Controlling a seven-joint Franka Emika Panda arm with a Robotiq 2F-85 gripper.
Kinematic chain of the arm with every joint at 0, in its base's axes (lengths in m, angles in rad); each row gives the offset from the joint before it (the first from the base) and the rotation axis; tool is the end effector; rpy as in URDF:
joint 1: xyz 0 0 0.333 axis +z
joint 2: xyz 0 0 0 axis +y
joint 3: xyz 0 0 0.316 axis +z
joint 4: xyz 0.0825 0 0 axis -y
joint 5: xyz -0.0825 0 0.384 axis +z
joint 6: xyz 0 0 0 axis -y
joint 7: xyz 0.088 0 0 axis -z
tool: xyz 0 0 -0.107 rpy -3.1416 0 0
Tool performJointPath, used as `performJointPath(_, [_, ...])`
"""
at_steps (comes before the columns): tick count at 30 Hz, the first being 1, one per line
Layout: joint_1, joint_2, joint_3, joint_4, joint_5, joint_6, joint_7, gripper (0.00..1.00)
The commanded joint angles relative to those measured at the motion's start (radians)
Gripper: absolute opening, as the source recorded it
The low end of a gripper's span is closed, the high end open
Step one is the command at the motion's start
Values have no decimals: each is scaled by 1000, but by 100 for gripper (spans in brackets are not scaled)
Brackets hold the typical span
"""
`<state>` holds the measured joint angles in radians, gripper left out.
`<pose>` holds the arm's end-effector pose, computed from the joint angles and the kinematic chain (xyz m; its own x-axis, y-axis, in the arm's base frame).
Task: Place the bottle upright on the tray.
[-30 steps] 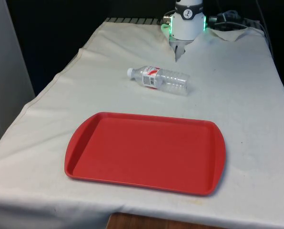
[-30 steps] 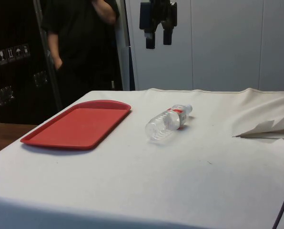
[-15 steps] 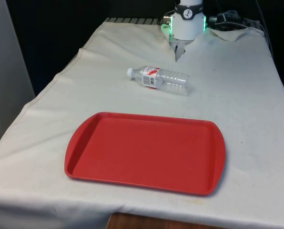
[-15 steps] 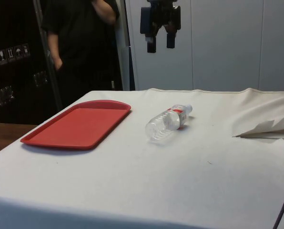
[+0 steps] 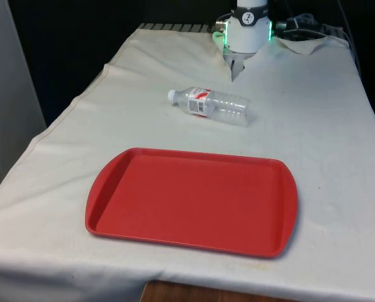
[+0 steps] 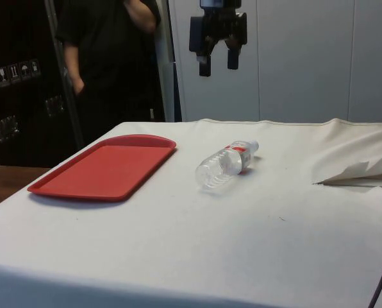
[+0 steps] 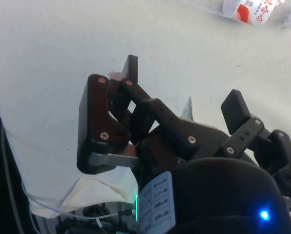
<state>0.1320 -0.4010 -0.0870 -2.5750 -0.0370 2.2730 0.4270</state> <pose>0.4135 0.0180 0.4078 0.9336 -0.3474 0.0876 -0.3448 -0.9377 -0.0437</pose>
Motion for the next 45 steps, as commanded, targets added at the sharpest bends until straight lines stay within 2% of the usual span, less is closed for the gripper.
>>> performJointPath(1, [-7,3,6,-6,-15,18,26,100])
performJointPath(5, [-8,9,6,-9,-23,26,57,100])
performJointPath(6, [0,9,0,-4,-10,11,39,100])
performJointPath(7, [-8,10,6,-10,-24,27,63,100])
performJointPath(15, [-8,15,6,-17,-37,41,119,100])
performJointPath(16, [-1,12,0,-15,-26,27,104,100])
performJointPath(17, [-8,15,6,-18,-38,42,125,100])
performJointPath(18, [-9,16,6,-20,-41,45,137,100])
performJointPath(23, [-10,19,6,-23,-46,51,166,100])
performJointPath(24, [-2,18,0,-19,-33,38,151,100])
performJointPath(25, [-10,19,6,-23,-47,52,172,100])
performJointPath(32, [-10,23,6,-25,-55,54,219,100])
performJointPath(33, [-3,23,0,-21,-45,41,207,100])
performJointPath(34, [-10,24,6,-25,-57,55,232,100])
performJointPath(42, [-11,28,6,-26,-63,56,280,100])
performJointPath(43, [-3,27,0,-22,-51,41,267,100])
performJointPath(44, [-11,29,6,-26,-64,55,291,100])
performJointPath(45, [-11,29,6,-25,-64,54,297,100])
